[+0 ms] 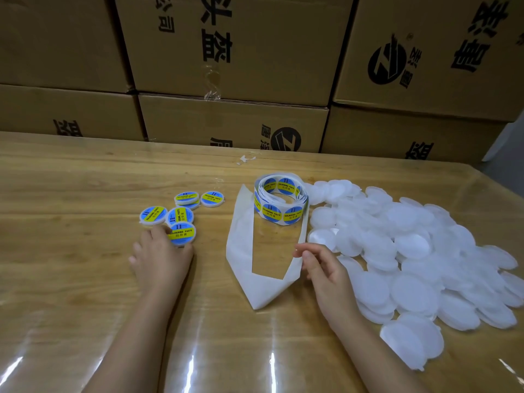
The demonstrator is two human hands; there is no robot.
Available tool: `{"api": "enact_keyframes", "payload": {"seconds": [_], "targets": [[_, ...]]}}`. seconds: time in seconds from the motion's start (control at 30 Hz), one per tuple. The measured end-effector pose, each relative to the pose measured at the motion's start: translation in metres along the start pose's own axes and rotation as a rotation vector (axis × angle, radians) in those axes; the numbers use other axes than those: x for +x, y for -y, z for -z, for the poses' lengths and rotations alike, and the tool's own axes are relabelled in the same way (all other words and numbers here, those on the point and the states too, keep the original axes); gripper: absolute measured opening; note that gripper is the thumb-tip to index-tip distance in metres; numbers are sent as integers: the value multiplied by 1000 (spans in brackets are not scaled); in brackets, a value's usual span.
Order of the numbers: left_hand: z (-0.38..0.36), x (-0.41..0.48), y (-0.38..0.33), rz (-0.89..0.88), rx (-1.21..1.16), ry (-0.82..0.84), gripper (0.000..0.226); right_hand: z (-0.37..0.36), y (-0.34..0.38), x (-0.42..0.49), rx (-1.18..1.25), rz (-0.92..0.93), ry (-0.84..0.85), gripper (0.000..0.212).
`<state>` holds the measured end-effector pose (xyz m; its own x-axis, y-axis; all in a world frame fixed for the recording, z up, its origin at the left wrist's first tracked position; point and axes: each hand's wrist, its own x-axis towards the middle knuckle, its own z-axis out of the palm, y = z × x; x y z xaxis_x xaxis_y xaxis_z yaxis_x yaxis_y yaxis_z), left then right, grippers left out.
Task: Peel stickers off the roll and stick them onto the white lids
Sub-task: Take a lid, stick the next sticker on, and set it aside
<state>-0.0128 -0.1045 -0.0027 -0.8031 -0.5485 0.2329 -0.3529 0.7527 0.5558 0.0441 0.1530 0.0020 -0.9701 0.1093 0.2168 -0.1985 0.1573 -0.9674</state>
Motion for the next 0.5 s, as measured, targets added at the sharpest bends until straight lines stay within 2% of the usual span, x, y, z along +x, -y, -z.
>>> {"api": "enact_keyframes", "payload": {"seconds": [0.13, 0.5], "targets": [[-1, -3, -1, -117, 61, 18, 28, 0, 0, 0, -10, 3, 5, 18], [-1, -9, -7, -275, 210, 70, 36, 0, -1, 1, -14, 4, 12, 19]]}}
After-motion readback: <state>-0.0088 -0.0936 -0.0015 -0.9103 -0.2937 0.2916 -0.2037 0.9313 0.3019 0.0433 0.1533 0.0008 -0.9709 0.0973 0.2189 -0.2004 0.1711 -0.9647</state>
